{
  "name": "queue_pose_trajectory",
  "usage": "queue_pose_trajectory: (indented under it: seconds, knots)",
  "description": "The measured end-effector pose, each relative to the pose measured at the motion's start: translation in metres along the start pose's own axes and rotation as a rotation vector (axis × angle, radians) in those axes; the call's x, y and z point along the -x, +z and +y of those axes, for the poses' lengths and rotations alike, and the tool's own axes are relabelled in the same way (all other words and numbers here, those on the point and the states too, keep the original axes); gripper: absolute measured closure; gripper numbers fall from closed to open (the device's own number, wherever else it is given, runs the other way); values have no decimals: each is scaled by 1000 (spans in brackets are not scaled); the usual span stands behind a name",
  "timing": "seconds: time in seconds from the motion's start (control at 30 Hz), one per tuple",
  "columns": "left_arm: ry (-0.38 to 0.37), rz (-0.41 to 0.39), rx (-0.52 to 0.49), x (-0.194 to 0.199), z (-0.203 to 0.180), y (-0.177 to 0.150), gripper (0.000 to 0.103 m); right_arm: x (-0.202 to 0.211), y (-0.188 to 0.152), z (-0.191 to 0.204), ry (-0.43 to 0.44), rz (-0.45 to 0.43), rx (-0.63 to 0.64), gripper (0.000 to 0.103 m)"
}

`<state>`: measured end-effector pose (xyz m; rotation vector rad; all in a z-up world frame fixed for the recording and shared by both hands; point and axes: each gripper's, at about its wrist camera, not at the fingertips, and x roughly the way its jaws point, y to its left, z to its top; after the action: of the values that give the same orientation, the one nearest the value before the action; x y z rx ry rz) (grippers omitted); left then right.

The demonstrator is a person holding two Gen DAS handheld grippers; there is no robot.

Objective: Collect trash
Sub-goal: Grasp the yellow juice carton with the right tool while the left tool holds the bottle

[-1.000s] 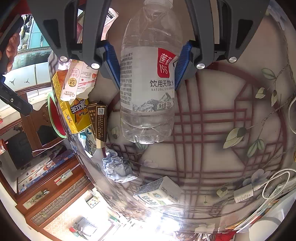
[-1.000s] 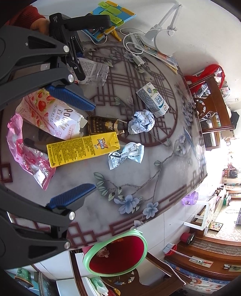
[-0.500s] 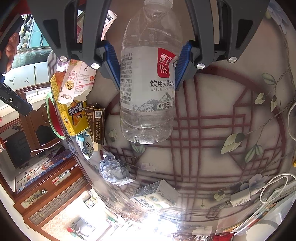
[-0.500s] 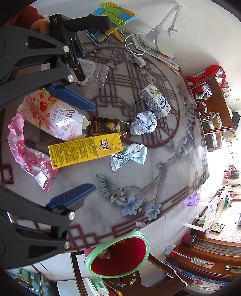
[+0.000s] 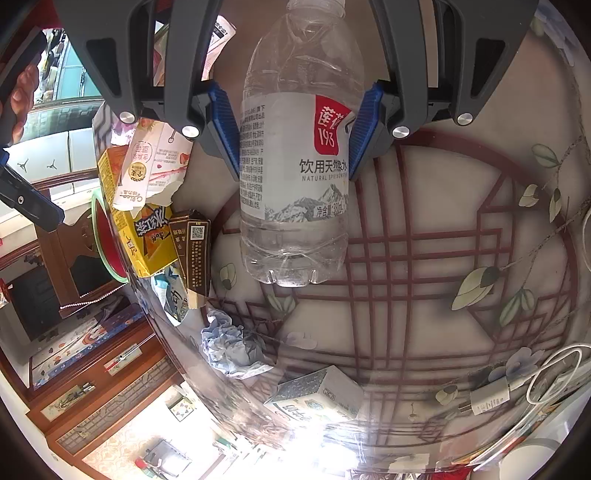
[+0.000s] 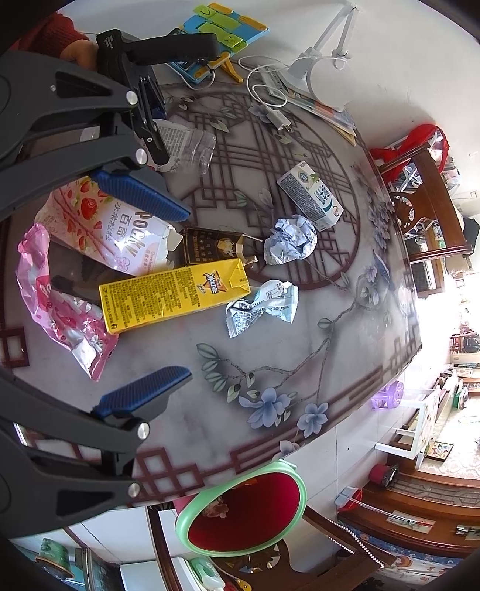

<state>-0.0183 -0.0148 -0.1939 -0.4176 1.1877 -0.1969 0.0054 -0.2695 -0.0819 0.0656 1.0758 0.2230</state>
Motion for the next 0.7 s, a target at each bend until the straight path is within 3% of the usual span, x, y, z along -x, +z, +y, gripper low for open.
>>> queue_pose_trajectory:
  seconds: [0.4, 0.7]
  knots:
    - [4, -20, 2, 5, -1, 2, 51, -5, 1, -3, -7, 10, -3, 24]
    - [0, -48, -3, 16, -6, 5, 51, -41, 19, -3, -28, 61, 58, 24]
